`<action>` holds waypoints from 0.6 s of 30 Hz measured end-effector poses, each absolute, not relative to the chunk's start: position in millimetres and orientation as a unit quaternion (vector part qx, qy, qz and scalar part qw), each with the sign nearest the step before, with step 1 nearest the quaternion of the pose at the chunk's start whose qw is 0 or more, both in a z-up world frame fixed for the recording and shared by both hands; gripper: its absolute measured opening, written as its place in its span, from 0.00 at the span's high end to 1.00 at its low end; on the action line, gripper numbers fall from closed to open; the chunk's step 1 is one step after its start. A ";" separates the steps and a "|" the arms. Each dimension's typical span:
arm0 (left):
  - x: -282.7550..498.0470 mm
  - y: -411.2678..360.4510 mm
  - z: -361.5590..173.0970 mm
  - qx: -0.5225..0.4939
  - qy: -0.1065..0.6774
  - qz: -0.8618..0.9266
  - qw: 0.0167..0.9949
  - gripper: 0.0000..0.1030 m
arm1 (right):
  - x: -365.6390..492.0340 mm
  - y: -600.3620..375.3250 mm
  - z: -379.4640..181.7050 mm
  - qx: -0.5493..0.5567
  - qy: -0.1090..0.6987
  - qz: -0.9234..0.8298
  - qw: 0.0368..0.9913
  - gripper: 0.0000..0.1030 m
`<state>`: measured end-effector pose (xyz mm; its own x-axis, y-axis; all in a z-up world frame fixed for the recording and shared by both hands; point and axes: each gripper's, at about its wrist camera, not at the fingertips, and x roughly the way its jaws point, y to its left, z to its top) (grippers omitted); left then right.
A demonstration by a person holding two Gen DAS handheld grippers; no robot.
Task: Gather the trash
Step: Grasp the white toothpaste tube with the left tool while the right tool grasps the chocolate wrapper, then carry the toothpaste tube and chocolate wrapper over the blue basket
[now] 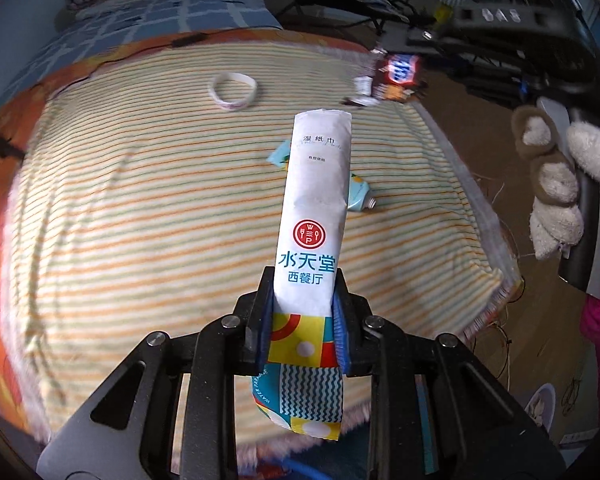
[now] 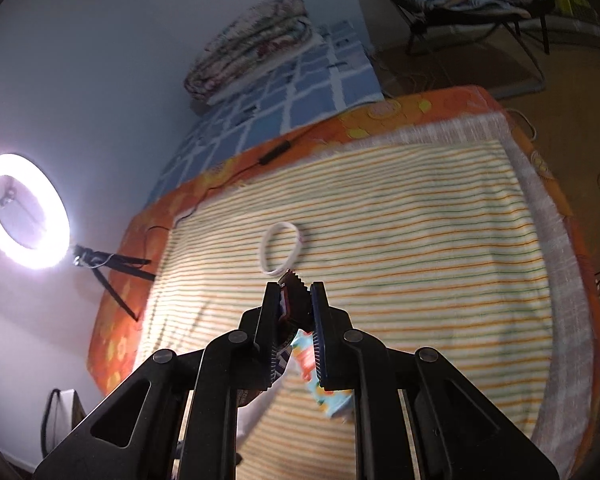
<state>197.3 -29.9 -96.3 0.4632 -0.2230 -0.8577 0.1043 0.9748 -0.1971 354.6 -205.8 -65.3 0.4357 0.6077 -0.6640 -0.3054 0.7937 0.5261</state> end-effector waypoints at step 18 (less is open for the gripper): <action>36.2 28.7 -55.0 -0.092 0.482 -0.018 0.871 0.76 | 197.1 -165.7 -15.7 0.068 0.400 0.370 0.836 0.88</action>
